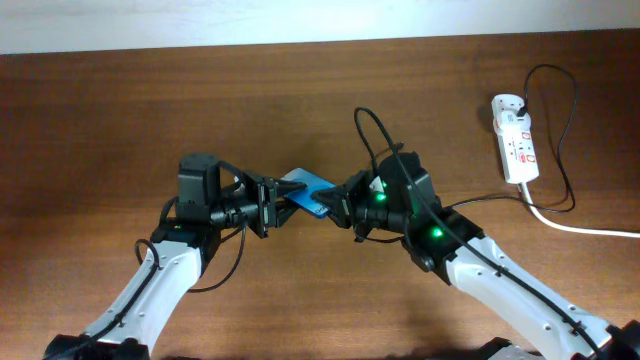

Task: Plug charger to phone and switch on socket

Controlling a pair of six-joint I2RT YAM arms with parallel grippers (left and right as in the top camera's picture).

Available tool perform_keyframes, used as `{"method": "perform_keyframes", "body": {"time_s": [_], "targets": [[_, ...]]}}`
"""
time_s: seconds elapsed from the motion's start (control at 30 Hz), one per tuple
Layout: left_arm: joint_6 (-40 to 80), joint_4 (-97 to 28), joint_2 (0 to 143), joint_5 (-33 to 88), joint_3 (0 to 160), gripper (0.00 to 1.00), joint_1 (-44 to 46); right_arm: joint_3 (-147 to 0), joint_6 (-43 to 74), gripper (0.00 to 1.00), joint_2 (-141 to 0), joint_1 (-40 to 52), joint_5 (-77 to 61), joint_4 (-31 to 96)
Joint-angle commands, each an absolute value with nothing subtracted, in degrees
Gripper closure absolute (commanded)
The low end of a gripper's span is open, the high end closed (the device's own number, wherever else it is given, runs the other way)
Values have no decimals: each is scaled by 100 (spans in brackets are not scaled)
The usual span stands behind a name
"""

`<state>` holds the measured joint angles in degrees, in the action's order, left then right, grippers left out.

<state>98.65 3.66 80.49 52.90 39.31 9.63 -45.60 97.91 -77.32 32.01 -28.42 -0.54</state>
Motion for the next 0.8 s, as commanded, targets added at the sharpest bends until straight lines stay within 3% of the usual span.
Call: {"method": "perform_keyframes", "body": {"time_s": [0.0, 0.13, 0.27, 0.37, 0.5, 0.53, 0.67, 0.77], "targets": [[9983, 471, 8077, 5229, 3957, 70, 976, -4672, 10123, 95, -7725, 3514, -2591, -158], [9983, 473, 8077, 5231, 3957, 90, 976, -4672, 10147, 95, -7725, 3610, -2477, -161], [9981, 469, 8077, 5203, 3957, 97, 976, -4672, 10130, 79, -7725, 3610, -2482, -152], [9894, 399, 8077, 5028, 3957, 95, 974, -4672, 9288, 55, -7725, 3610, -2473, -84], [8897, 97, 8077, 4552, 3957, 99, 969, -4672, 6381, 8, -7725, 3592, -1048, -30], [8827, -117, 8077, 4534, 3957, 100, 969, -4672, 5859, 0, -7725, 3588, -598, 60], [8106, -467, 8077, 4521, 3957, 100, 969, -4674, 4921, 1, -7725, 3194, 91, 226], [7843, -274, 8079, 4565, 3957, 100, 969, -4995, 4821, 2, -7725, 2456, 93, 1109]]}}
